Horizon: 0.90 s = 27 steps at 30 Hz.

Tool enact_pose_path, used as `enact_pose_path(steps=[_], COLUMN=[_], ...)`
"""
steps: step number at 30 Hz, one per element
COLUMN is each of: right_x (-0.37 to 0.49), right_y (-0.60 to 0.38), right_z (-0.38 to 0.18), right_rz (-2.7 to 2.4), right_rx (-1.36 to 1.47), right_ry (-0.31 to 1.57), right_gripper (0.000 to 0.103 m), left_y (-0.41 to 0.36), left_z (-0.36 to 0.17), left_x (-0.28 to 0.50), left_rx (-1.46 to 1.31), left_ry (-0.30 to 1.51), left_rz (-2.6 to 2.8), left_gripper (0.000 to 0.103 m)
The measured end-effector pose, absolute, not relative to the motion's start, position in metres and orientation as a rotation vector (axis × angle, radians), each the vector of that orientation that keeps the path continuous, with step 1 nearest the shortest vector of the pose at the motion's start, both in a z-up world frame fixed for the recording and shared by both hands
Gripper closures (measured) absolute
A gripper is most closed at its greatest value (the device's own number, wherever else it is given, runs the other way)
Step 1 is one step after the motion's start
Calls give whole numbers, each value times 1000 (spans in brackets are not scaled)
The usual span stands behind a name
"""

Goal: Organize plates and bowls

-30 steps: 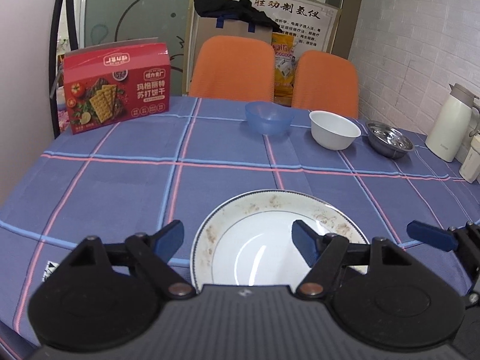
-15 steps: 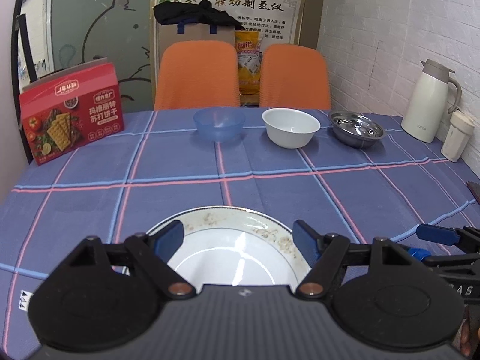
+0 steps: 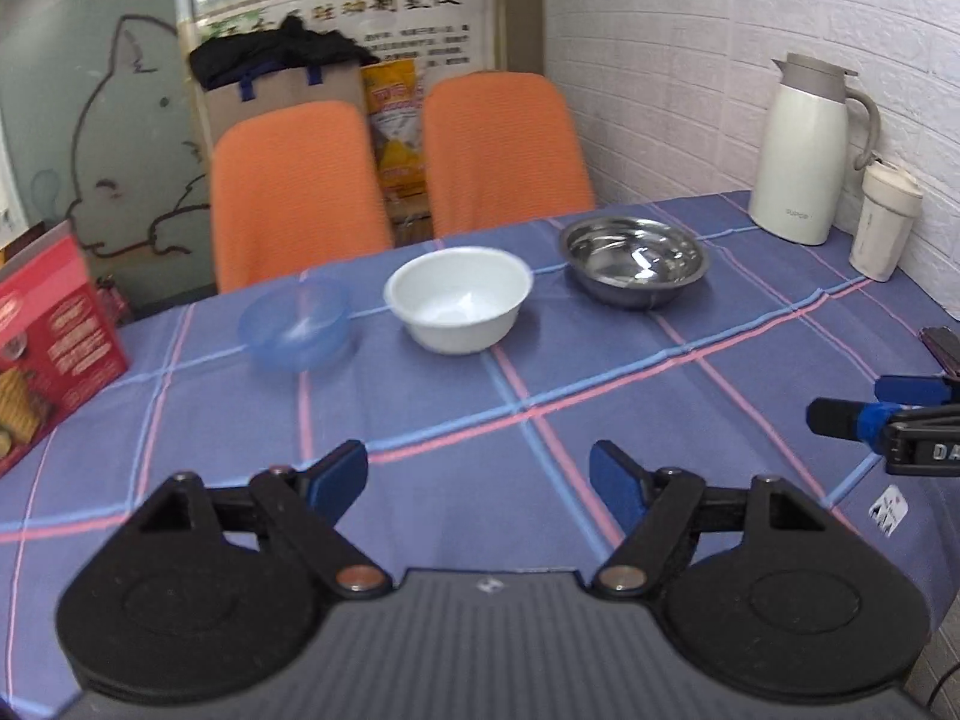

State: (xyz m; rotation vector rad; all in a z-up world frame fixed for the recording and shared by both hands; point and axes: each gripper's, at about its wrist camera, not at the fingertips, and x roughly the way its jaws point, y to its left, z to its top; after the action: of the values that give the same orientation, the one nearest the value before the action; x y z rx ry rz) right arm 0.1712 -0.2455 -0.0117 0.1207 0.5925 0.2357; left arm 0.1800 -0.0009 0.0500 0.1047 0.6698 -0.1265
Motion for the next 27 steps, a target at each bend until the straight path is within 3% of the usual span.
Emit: enact_pose_path(steps=[11, 17, 19, 27], right_x=[286, 346, 360, 385], right_y=[-263, -260, -259, -249], right_z=[-13, -20, -26, -46], right_rz=[216, 168, 167, 203], right_rx=[164, 151, 152, 116], right_ry=[616, 660, 678, 731], right_gripper=[23, 23, 23, 23], left_y=[-69, -99, -106, -109], left_z=[73, 37, 23, -11], left_x=[347, 442, 465, 493], left_rx=[66, 23, 28, 53], left_ry=[684, 824, 851, 906], left_rz=[-321, -332, -327, -299], left_gripper=[21, 21, 16, 16])
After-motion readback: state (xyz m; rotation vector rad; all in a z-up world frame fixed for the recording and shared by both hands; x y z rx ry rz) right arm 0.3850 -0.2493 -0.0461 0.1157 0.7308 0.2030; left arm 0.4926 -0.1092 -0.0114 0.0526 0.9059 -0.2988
